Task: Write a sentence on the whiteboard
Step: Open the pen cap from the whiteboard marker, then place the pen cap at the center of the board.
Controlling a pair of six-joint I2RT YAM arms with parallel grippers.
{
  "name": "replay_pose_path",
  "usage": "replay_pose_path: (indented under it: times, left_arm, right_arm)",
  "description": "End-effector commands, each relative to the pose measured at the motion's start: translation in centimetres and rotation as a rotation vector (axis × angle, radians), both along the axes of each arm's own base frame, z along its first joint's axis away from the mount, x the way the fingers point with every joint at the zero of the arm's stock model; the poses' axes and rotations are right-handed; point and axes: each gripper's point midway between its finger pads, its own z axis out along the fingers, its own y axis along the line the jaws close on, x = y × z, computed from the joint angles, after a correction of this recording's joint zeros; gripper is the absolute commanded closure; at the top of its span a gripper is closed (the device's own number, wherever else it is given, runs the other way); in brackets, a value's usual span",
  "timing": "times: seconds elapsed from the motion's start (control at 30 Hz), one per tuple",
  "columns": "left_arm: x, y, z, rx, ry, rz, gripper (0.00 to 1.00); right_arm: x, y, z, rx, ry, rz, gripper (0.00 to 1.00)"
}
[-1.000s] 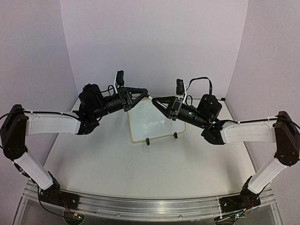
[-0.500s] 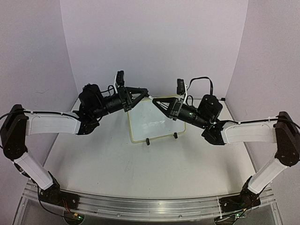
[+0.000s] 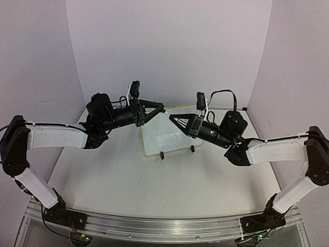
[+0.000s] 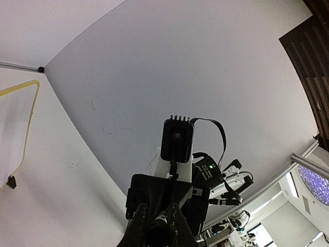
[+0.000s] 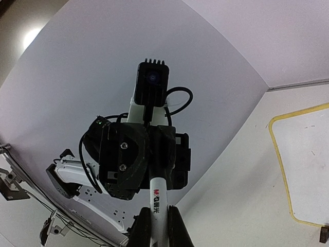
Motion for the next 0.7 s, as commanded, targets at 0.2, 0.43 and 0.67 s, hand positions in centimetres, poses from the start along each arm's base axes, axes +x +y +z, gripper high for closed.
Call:
replay_pose_path:
  times: [0.2,0.43,0.67]
  left_arm:
    - [3.4,10.8,8.7,-0.003,-0.234,0.415,1.0]
    - [3.7,12.6,3.7,0.262,-0.155,0.495,1.0]
    - [2.5,15.9,-9.2,0.65,0.105,0.538,0.99]
  right_arm:
    - [-0.1,-2.5,-2.6,-0.095,0.039,-0.077,1.0]
    - [0.1,-4.9,-1.9,-0.274,-0.028,-0.194,1.0]
    - [2.0,-9.3,-2.5,-0.535,-0.047,-0.424,1.0]
